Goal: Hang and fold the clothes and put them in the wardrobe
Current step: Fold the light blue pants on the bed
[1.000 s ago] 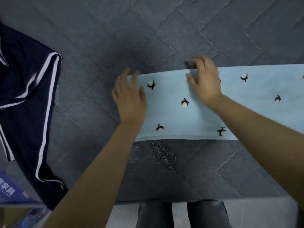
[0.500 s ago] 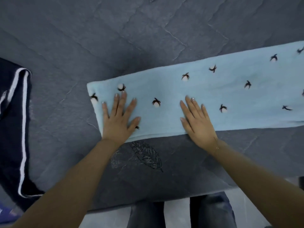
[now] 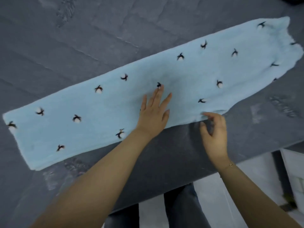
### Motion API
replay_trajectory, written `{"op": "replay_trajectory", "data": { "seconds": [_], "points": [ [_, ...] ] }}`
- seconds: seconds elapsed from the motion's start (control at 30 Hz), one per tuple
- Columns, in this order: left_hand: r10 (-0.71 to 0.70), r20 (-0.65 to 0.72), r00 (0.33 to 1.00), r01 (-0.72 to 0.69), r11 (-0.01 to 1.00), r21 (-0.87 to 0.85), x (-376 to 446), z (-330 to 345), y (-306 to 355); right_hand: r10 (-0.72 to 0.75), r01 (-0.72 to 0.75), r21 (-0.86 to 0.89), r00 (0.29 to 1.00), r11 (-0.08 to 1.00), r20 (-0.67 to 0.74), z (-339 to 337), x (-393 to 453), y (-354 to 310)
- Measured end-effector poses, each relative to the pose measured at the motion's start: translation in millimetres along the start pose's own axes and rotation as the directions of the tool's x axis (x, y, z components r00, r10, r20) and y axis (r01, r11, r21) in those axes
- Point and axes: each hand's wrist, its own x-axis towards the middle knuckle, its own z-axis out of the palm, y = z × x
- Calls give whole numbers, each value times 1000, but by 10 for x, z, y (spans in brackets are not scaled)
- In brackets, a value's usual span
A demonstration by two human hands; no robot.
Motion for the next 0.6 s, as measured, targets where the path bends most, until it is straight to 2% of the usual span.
{"op": "replay_trajectory", "data": {
  "seconds": [0.07,0.2,0.27,0.47,0.6],
  "points": [
    [-13,41,999,12,999,31,351,139,311,88,-89,-13,993,996,-78,-249,191,265],
    [-168,156,973,155,983,95,790,415,580,262,-263,33,965,964,34,-428,571,603],
    [-200,155,968,185,977,103,834,496,561,254,-257,42,965,965,57,-376,718,657],
    [-188,181,965,174,981,87,865,557,454,192,-192,-57,981,980,-11,-276,871,755],
    [-191,194,962,179,981,75,895,578,419,228,-228,-31,974,973,6,-437,680,866]
  ]
}}
